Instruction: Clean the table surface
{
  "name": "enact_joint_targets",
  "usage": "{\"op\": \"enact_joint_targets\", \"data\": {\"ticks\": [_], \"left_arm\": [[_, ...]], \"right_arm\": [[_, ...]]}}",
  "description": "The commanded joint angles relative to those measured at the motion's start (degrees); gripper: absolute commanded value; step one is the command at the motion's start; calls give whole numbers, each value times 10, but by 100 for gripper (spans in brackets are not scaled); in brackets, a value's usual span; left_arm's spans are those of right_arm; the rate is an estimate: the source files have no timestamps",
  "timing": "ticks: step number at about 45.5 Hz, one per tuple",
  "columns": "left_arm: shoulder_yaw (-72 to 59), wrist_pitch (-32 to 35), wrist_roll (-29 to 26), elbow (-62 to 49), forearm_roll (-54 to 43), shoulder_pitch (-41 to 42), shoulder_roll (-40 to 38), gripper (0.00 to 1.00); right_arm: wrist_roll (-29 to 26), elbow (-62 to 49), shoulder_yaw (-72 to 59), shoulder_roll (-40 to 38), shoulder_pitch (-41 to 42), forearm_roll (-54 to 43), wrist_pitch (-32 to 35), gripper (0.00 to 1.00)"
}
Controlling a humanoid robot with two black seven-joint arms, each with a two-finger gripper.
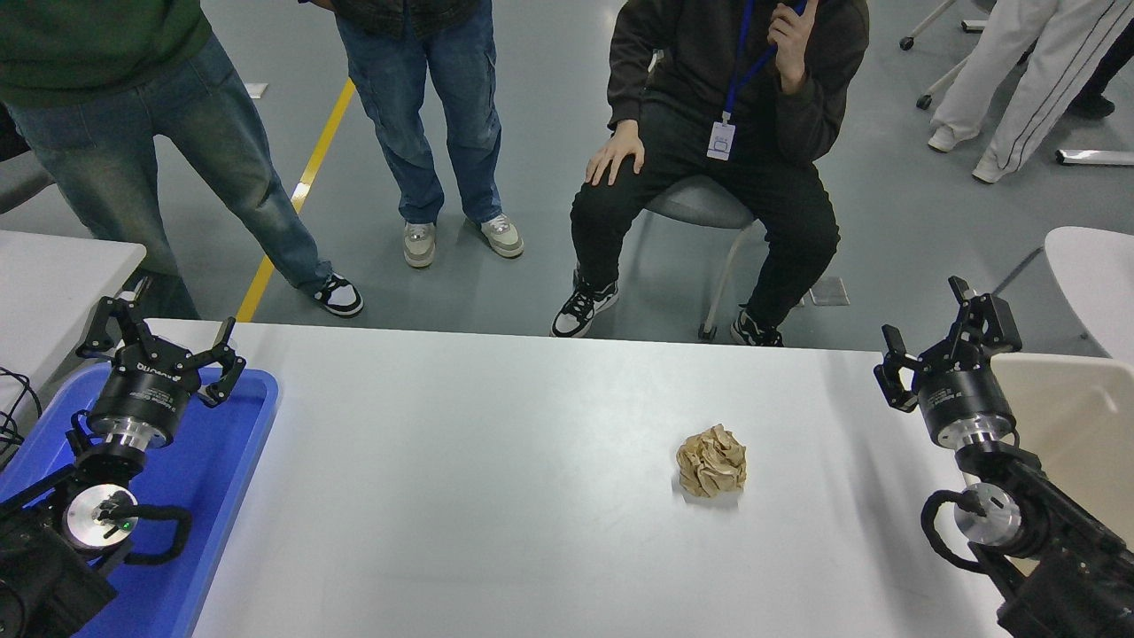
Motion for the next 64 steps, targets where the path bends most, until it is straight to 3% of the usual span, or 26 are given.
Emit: {"op": "enact_joint_targets", "data": {"ticks": [1, 13, 25, 42, 64], "left_arm": [[0, 0, 0, 0, 0, 0, 0, 100], [0, 0, 0, 0, 0, 0, 0, 100], [0, 0, 0, 0, 0, 0, 0, 100], [0, 0, 0, 0, 0, 0, 0, 100], [0, 0, 0, 0, 0, 0, 0, 100]], "right_arm": [[3, -77, -11, 11, 27, 5, 37, 100], [1, -68, -17, 11, 23, 14, 78, 100], [-3, -18, -134, -26, 28, 13, 73, 100], [-106, 184, -269, -152, 64, -11, 71, 100], [-247, 308, -375, -199, 183, -142, 71, 100]]}}
